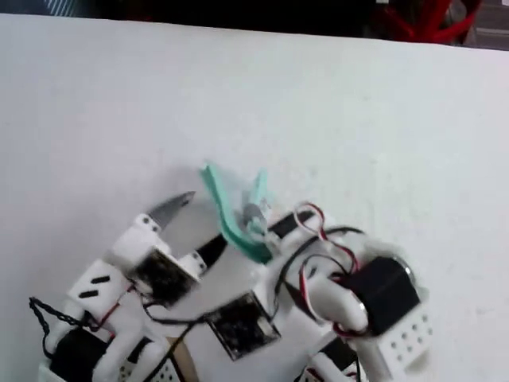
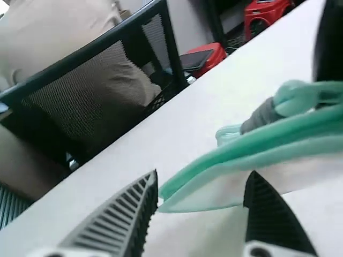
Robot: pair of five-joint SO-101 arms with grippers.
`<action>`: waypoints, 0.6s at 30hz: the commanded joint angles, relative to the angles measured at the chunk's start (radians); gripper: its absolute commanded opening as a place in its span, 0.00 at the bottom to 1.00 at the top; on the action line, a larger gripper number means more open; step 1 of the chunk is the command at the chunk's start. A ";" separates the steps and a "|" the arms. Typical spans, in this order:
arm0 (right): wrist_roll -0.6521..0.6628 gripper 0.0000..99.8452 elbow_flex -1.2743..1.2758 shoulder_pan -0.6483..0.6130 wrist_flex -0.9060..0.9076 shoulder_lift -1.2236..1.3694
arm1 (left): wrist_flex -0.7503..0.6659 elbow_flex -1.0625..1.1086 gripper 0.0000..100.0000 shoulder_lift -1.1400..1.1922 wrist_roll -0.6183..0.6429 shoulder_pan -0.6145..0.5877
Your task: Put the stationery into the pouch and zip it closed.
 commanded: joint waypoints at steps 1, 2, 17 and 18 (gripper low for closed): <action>0.028 0.02 0.074 -0.018 0.012 -0.022 | 0.005 -0.012 0.26 0.002 -0.124 0.148; 0.034 0.02 0.080 -0.018 0.012 -0.024 | 0.005 -0.012 0.26 0.004 -0.143 0.168; 0.000 0.02 -0.018 -0.054 0.002 -0.021 | 0.049 0.044 0.26 -0.002 -0.152 0.188; -0.002 0.02 -0.038 -0.044 0.002 -0.021 | 0.054 0.052 0.26 -0.002 -0.152 0.186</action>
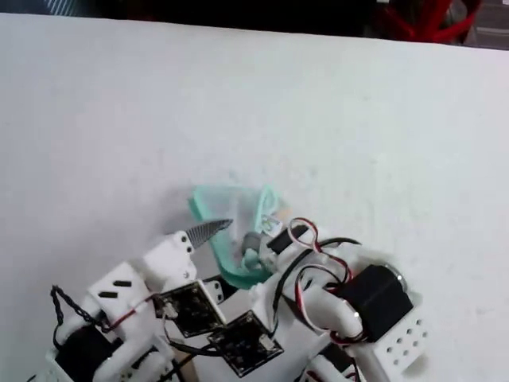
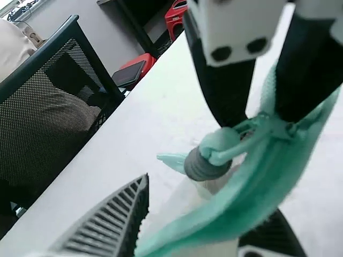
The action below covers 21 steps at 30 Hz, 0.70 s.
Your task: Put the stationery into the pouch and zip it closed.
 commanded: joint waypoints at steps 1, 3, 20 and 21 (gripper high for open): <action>-0.021 0.02 -0.075 0.024 0.002 0.012 | 0.006 0.021 0.26 -0.002 -0.011 0.016; -0.021 0.02 -0.087 0.033 -0.002 0.012 | 0.017 0.023 0.23 -0.002 -0.011 0.021; -0.477 0.02 -0.290 0.035 -0.189 0.200 | 0.104 -0.052 0.02 -0.002 0.006 0.191; -0.516 0.02 -0.322 0.035 -0.188 0.213 | 0.106 -0.068 0.02 -0.002 0.035 0.188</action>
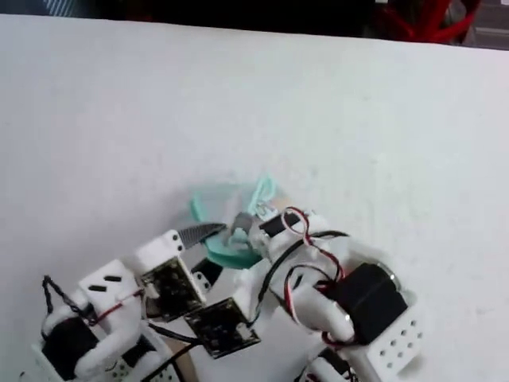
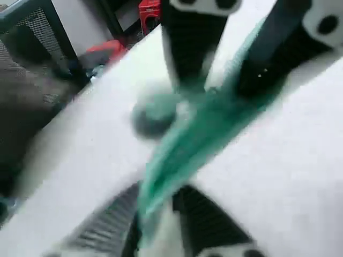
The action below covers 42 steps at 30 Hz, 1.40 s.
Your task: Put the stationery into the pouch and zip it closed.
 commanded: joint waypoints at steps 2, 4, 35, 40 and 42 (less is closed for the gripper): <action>-0.264 0.02 -0.180 0.002 -0.074 0.099 | -0.008 -0.046 0.02 0.001 0.104 0.097; -0.345 0.02 -0.209 0.001 -0.074 0.122 | -0.046 -0.046 0.02 0.001 0.215 0.062; -0.660 0.17 -0.034 0.039 -0.131 0.107 | -0.114 -0.046 0.02 -0.035 0.446 -0.286; -0.720 0.22 -0.074 0.036 -0.087 0.044 | -0.114 -0.044 0.02 -0.035 0.446 -0.289; -0.720 0.25 -0.117 0.036 -0.024 0.012 | -0.117 -0.044 0.02 -0.035 0.451 -0.311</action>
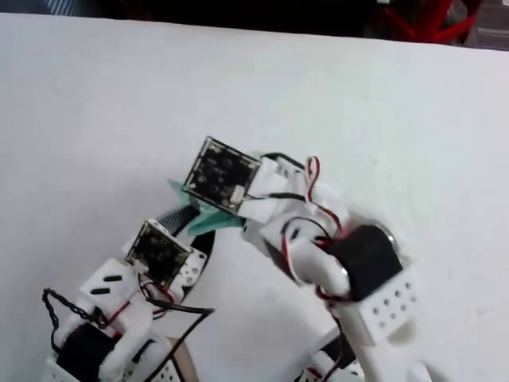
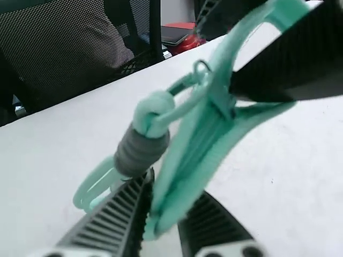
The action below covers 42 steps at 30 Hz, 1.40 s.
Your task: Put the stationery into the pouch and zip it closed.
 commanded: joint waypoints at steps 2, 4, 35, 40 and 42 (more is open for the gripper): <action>-0.012 0.25 -0.114 -0.002 0.143 -0.073 | -0.023 -0.049 0.02 -0.030 0.028 -0.079; -0.011 0.25 -0.172 -0.002 0.200 -0.090 | -0.032 -0.049 0.02 -0.030 0.029 -0.108; -0.204 0.14 0.008 0.110 -0.012 -0.756 | -0.224 0.196 0.02 -0.030 0.021 -0.114; -0.209 0.08 0.319 0.329 -0.199 -0.954 | -0.224 0.196 0.02 -0.030 0.021 -0.114; -0.209 0.11 0.440 0.394 -0.259 -0.970 | -0.224 0.196 0.02 -0.030 0.021 -0.114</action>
